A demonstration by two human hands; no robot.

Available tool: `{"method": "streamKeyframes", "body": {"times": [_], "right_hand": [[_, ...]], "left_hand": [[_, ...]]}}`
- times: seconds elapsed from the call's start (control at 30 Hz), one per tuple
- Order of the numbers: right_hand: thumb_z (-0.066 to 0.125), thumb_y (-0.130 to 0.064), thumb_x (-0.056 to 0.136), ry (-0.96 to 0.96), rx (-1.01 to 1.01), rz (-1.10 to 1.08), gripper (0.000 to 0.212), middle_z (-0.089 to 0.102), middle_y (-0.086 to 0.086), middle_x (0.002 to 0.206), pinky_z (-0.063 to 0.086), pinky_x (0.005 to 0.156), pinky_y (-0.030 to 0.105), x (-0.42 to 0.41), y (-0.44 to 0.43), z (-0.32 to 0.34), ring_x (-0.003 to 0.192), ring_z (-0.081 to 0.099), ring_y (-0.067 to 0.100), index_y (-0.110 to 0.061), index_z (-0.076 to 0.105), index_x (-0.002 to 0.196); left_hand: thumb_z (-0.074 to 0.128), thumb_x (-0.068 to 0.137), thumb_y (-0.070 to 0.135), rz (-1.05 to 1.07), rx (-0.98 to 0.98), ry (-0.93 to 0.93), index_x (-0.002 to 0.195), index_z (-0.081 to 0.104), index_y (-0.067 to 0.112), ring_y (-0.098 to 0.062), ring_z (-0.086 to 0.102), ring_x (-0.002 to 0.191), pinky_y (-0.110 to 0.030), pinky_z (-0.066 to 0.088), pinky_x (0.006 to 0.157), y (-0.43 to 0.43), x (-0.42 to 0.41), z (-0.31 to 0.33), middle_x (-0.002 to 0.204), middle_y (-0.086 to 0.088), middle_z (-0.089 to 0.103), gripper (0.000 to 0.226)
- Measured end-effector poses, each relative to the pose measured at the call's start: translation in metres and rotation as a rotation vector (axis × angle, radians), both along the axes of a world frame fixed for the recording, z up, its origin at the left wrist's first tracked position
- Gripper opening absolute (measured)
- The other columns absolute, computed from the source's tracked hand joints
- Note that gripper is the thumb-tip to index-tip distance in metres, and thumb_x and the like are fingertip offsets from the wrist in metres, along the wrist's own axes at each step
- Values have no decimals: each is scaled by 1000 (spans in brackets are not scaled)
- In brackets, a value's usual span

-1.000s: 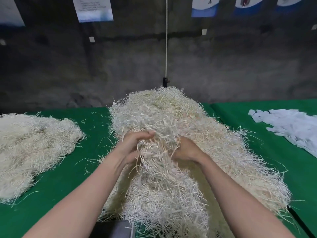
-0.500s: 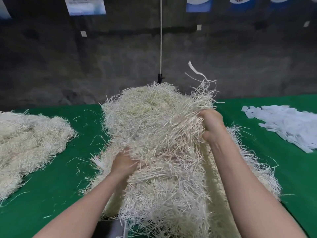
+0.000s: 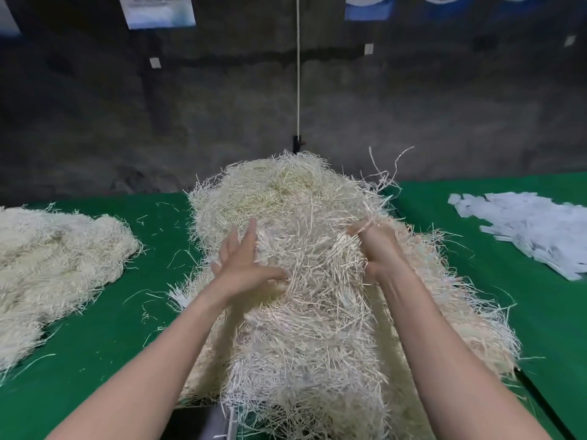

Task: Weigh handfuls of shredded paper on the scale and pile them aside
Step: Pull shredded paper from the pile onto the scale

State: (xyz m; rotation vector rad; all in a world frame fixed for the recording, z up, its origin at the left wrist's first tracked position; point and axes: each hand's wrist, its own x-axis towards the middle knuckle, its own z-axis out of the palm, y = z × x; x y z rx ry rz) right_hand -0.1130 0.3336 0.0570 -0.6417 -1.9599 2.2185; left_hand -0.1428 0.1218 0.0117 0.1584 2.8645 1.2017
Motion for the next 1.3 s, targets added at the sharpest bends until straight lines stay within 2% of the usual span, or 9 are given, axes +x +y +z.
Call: {"method": "streamKeyframes", "body": {"times": [0.13, 0.37, 0.5, 0.6, 0.73, 0.87, 1.07, 1.2, 1.3], "right_hand": [[60, -12, 84, 20, 12, -11, 11, 52, 15, 126, 38, 100, 49, 0, -3, 9, 112, 48, 28, -8, 57, 94], [60, -5, 78, 75, -104, 151, 31, 46, 10, 131, 36, 104, 48, -2, -27, 32, 118, 43, 25, -9, 57, 108], [57, 0, 83, 202, -5, 62, 41, 51, 2, 95, 50, 54, 22, -8, -10, 36, 70, 47, 10, -10, 50, 122], [53, -7, 91, 183, 245, 128, 29, 51, -1, 86, 34, 36, 13, -9, -9, 15, 52, 40, 1, -8, 52, 120], [58, -14, 91, -65, 780, 344, 67, 33, 14, 147, 52, 92, 39, -13, -17, -31, 120, 50, 32, -14, 22, 148], [56, 21, 65, 217, 1089, 249, 130, -39, -13, 147, -3, 115, 55, -12, -21, -37, 139, -30, 21, -49, -24, 140], [59, -17, 85, 222, 1249, 661, 79, 52, 1, 133, 35, 107, 49, -8, -53, -94, 109, 53, 14, -41, 14, 146], [49, -16, 93, -5, 1521, 579, 63, 44, 2, 144, 20, 108, 41, -3, -7, -145, 126, 42, 23, -33, 23, 148], [58, -22, 90, -57, 1227, 671, 64, 32, -3, 152, 22, 111, 39, 3, 7, -119, 136, 33, 19, -33, 28, 145]], "left_hand": [[66, 50, 71, -22, -125, 350, 146, -1, 47, -8, -1, 141, -43, 6, 111, 4, 2, 30, 151, 23, 1, 120], [78, 43, 70, -363, -50, -151, 145, -5, 45, -2, 10, 138, -14, 20, 106, 47, 11, -23, 156, 13, 4, 134], [81, 57, 52, -236, -295, -109, 141, -17, 48, -21, 0, 146, -46, 13, 117, 28, 15, -60, 156, 13, -11, 129], [80, 67, 13, -154, -261, -195, 148, -4, 42, -16, 60, 107, -28, 55, 80, 11, 13, -62, 153, -5, 24, 120], [69, 75, 1, 51, -89, -234, 112, 48, 8, -1, 52, 42, -12, 38, 38, -1, 5, -43, 94, -6, 58, 43], [73, 71, -1, 117, 200, -211, 142, 30, 20, -9, 52, 54, -17, 44, 41, -17, -4, -3, 116, -15, 55, 85], [66, 69, -17, 74, 345, -82, 148, 25, 22, -6, 50, 52, -14, 41, 37, 0, 12, 53, 136, -21, 43, 97], [66, 72, -15, 88, 271, -22, 143, 36, 21, -9, 51, 39, -22, 36, 33, -12, 14, 75, 102, -20, 64, 85], [64, 77, -7, 104, 73, 105, 141, 40, 21, -19, 65, 75, -31, 54, 54, -20, 16, 75, 139, -15, 45, 74]]}}
